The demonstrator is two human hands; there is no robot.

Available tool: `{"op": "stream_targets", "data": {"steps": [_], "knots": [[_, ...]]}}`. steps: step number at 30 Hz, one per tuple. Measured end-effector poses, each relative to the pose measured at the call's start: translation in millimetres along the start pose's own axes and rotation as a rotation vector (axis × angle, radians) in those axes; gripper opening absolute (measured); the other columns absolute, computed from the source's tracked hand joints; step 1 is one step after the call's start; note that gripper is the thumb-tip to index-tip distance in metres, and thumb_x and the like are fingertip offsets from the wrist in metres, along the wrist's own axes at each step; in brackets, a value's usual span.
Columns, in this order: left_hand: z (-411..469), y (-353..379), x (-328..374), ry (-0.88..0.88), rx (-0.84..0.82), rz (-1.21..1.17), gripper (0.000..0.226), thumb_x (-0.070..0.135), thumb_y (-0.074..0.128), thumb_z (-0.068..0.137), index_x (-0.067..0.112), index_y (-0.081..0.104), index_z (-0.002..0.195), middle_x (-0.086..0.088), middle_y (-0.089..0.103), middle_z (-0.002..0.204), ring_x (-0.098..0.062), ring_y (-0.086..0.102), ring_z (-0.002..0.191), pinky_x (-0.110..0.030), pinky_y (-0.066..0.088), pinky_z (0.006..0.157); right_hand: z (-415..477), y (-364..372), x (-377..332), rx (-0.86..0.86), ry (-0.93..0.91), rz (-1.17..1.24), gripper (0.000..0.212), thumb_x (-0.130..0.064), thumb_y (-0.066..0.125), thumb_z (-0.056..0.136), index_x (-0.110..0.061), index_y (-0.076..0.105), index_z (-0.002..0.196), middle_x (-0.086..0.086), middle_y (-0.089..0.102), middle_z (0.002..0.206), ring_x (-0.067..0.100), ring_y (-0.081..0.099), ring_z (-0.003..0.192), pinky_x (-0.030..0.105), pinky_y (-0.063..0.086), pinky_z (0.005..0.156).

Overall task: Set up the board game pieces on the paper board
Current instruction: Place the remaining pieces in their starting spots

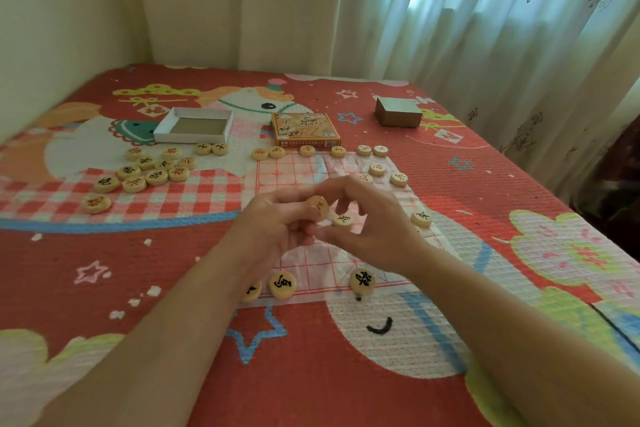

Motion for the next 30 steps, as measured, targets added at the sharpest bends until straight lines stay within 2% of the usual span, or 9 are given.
{"op": "stream_targets", "data": {"steps": [4, 8, 14, 16, 19, 22, 25, 28, 30], "knots": [[3, -6, 1, -0.022, 0.005, 0.005, 0.028, -0.012, 0.044, 0.086, 0.002, 0.066, 0.097, -0.006, 0.064, 0.061, -0.010, 0.060, 0.048, -0.019, 0.052, 0.048, -3, 3, 7, 0.086, 0.069, -0.004, 0.038, -0.047, 0.063, 0.070, -0.023, 0.065, 0.100, -0.008, 0.064, 0.084, 0.006, 0.052, 0.072, 0.006, 0.036, 0.066], [2, -8, 0, 0.008, -0.012, 0.095, 0.021, -0.008, 0.054, 0.084, 0.007, 0.069, 0.088, -0.004, 0.070, 0.065, -0.010, 0.063, 0.054, -0.018, 0.054, 0.052, -8, 0, 11, 0.133, 0.059, 0.011, 0.034, -0.041, 0.065, 0.071, -0.020, 0.065, 0.098, -0.008, 0.063, 0.084, 0.004, 0.053, 0.072, 0.005, 0.036, 0.066], [1, -3, -2, 0.009, 0.009, 0.215, 0.014, -0.003, 0.063, 0.080, 0.010, 0.069, 0.083, 0.001, 0.065, 0.055, -0.008, 0.055, 0.041, -0.017, 0.044, 0.040, -10, -2, 9, 0.188, 0.008, -0.076, 0.027, -0.024, 0.075, 0.070, -0.014, 0.067, 0.094, -0.010, 0.058, 0.084, -0.004, 0.046, 0.071, 0.003, 0.035, 0.066], [1, -2, -2, 0.021, 0.016, 0.244, 0.011, 0.000, 0.064, 0.081, 0.010, 0.070, 0.084, 0.003, 0.062, 0.051, -0.008, 0.050, 0.037, -0.017, 0.039, 0.037, -10, -4, 7, 0.217, -0.024, -0.120, 0.031, -0.022, 0.075, 0.070, -0.009, 0.068, 0.098, -0.003, 0.060, 0.088, -0.003, 0.045, 0.074, 0.003, 0.035, 0.066], [0, -3, -1, 0.036, 0.019, 0.258, 0.007, 0.010, 0.067, 0.078, 0.012, 0.073, 0.082, 0.002, 0.060, 0.049, -0.008, 0.047, 0.036, -0.018, 0.036, 0.037, -9, -4, 4, 0.215, -0.074, -0.126, 0.029, -0.015, 0.074, 0.071, -0.007, 0.069, 0.099, 0.004, 0.063, 0.090, -0.002, 0.046, 0.077, 0.004, 0.037, 0.068], [0, -5, 0, 0.044, 0.036, 0.261, 0.011, 0.012, 0.066, 0.079, 0.018, 0.075, 0.076, 0.001, 0.056, 0.044, -0.008, 0.043, 0.037, -0.018, 0.034, 0.038, -8, -2, 3, 0.178, -0.078, -0.088, 0.027, -0.012, 0.073, 0.071, -0.010, 0.069, 0.098, -0.003, 0.061, 0.085, -0.005, 0.048, 0.074, 0.003, 0.037, 0.067], [1, -11, -1, 0.049, 0.112, 0.254, 0.017, 0.013, 0.065, 0.082, 0.021, 0.075, 0.072, 0.002, 0.046, 0.040, -0.008, 0.038, 0.038, -0.016, 0.033, 0.039, 0, -2, 6, 0.149, 0.105, 0.087, 0.018, -0.015, 0.075, 0.072, -0.022, 0.071, 0.089, -0.007, 0.064, 0.078, 0.003, 0.057, 0.071, 0.014, 0.046, 0.062], [4, -15, 0, 0.048, 0.171, 0.213, 0.012, 0.013, 0.067, 0.080, 0.019, 0.073, 0.072, 0.006, 0.044, 0.040, -0.006, 0.036, 0.038, -0.017, 0.031, 0.039, 11, 3, 8, 0.104, 0.376, 0.405, 0.022, -0.004, 0.073, 0.075, -0.026, 0.071, 0.077, -0.002, 0.070, 0.075, 0.032, 0.064, 0.074, 0.044, 0.054, 0.067], [9, -19, 1, 0.055, 0.218, 0.162, 0.011, 0.011, 0.067, 0.080, 0.017, 0.072, 0.071, 0.004, 0.049, 0.045, -0.005, 0.036, 0.038, -0.016, 0.030, 0.037, 20, 8, 9, 0.061, 0.465, 0.438, 0.022, -0.002, 0.071, 0.076, -0.024, 0.069, 0.079, 0.000, 0.069, 0.075, 0.030, 0.064, 0.072, 0.041, 0.054, 0.068]]}}
Point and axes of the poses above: each hand's wrist, its own z-axis towards the middle knuckle, its own y-axis out of the palm, x = y × z, the point moved 4 cm from there along z, towards the middle knuckle
